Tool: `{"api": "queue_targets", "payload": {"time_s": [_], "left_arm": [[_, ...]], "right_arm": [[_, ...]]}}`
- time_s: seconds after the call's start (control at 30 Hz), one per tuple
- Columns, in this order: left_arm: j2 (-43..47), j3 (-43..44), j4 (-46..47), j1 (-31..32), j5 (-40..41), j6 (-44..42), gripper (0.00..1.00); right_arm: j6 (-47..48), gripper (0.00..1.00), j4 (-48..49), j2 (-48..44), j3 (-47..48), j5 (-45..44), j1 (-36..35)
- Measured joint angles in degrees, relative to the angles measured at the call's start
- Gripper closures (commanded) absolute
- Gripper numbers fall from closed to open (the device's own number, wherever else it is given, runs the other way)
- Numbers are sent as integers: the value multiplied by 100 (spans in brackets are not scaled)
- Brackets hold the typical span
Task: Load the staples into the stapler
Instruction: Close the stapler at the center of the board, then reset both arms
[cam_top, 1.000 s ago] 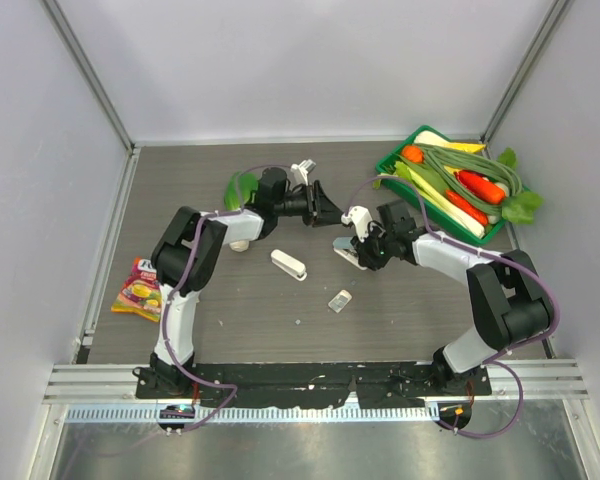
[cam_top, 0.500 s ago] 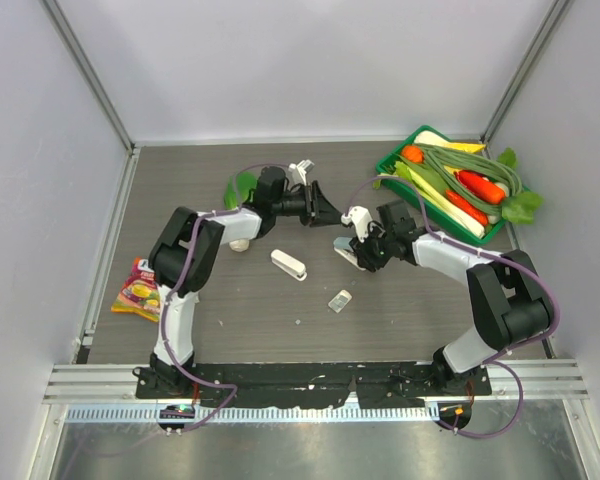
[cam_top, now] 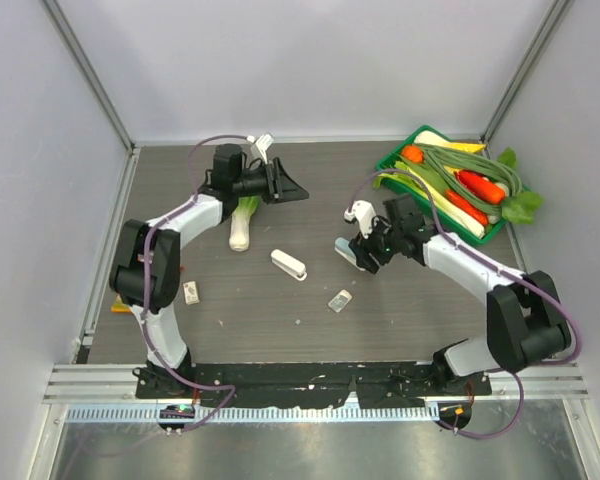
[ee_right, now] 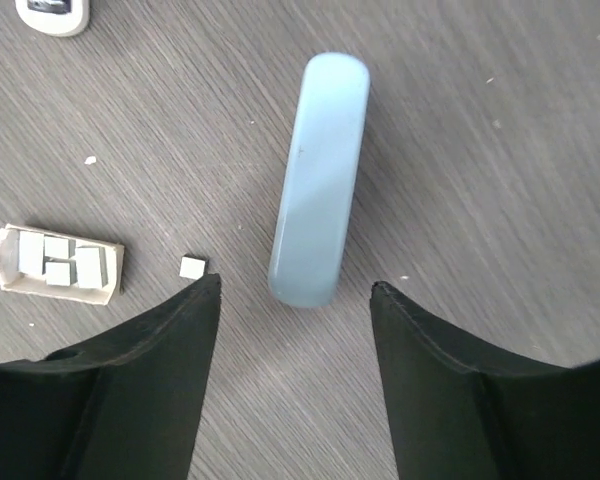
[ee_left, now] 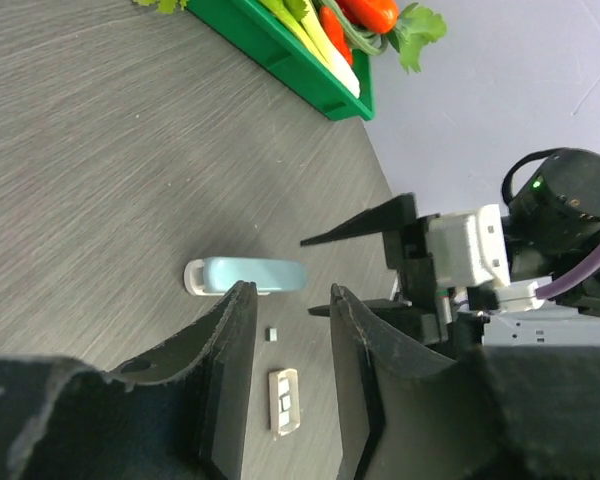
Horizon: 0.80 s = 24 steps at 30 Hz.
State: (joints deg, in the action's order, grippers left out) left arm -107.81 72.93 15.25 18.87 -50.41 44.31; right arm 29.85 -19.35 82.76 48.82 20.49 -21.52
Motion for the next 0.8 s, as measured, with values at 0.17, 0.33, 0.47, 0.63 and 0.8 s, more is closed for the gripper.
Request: {"api": "queue_targets", "payload": {"time_s": [0.17,0.33,0.47,0.63,0.8], "left_arm": [[688,4,-1137,-251,0,-1128,19],[1902,-13,-2549,-616,304,-2483,0],[3104,-37,-3508,-1001,1045,-3434,0],[4457,-251,-4343,-1211,2592,-4350,0],[5753,-573,-5027,-1211,3759,-4811,0]], "right_arm": [[9,18,-350,-833,170,-190,0],[-304,18,-494,-1952,380,-494,0],[-702,18,-422,-2559,498,-1067,0],[-1040,17,66,-3198,398,-2140,0],[-1235,17,472,-3871,444,-2942,0]]}}
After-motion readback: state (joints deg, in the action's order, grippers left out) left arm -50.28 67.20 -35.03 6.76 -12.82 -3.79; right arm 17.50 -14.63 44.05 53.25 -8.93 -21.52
